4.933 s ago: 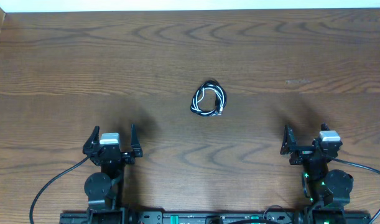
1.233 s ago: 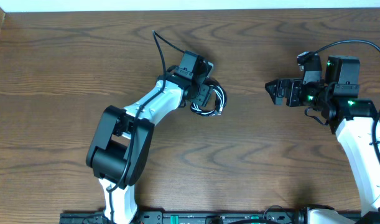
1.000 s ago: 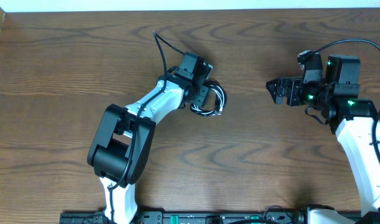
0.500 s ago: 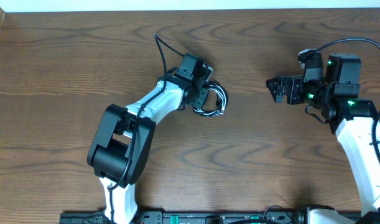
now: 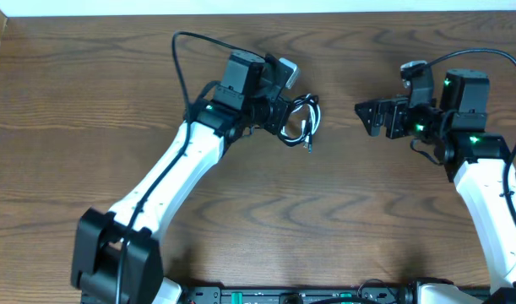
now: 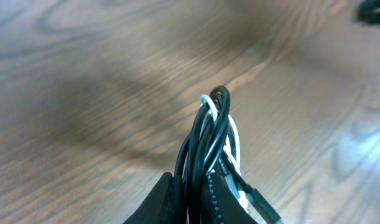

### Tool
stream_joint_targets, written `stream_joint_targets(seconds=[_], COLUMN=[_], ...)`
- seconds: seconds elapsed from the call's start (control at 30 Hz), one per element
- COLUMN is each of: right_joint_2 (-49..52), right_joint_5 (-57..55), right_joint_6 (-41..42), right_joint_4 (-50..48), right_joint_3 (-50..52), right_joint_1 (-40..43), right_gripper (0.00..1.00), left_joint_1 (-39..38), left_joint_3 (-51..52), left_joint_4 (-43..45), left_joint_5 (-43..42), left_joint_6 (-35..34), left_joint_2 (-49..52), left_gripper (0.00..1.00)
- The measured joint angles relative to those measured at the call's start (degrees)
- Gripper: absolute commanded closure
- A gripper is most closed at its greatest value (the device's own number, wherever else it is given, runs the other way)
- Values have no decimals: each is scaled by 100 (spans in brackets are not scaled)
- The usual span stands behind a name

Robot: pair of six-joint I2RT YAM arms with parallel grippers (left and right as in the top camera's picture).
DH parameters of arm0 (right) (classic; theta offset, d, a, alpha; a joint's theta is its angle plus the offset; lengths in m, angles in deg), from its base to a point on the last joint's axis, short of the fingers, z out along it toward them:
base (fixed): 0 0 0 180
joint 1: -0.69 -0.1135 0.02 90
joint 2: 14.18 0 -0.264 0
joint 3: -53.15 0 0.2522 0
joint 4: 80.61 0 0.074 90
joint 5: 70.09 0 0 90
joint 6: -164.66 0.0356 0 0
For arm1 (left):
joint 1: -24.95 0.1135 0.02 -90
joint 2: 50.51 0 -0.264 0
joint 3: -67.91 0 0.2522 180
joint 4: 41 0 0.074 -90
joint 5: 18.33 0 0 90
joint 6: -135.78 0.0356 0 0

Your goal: Untangle cables

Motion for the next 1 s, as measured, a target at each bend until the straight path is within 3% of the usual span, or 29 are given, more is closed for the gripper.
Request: stream_joint_targets(seconds=[0.17, 0.4, 0.63, 0.8, 1.0], right_joint_2=[0, 33, 313, 616, 828], right_joint_5=[44, -282, -584, -640, -861], right_joint_6=[229, 903, 1419, 1628, 1799], right_joint_4=[-286, -455, -501, -522, -496], right_joint_3=[0, 0, 0, 0, 0], right_joint_1=[-304, -645, -726, -813, -837], right_gripper=[10, 32, 38, 39, 36], left_joint_1=[0, 17, 197, 216, 216], left_joint_3=[0, 0, 0, 0, 0], left_joint_4=[-28, 350, 529, 535, 496], left_joint_5=[-103, -431, -535, -538, -555], left_joint_6=[-44, -413, -1687, -2063, -1941], left_joint_2=[-26, -26, -26, -26, 20], left_gripper=[85, 86, 90, 90, 70])
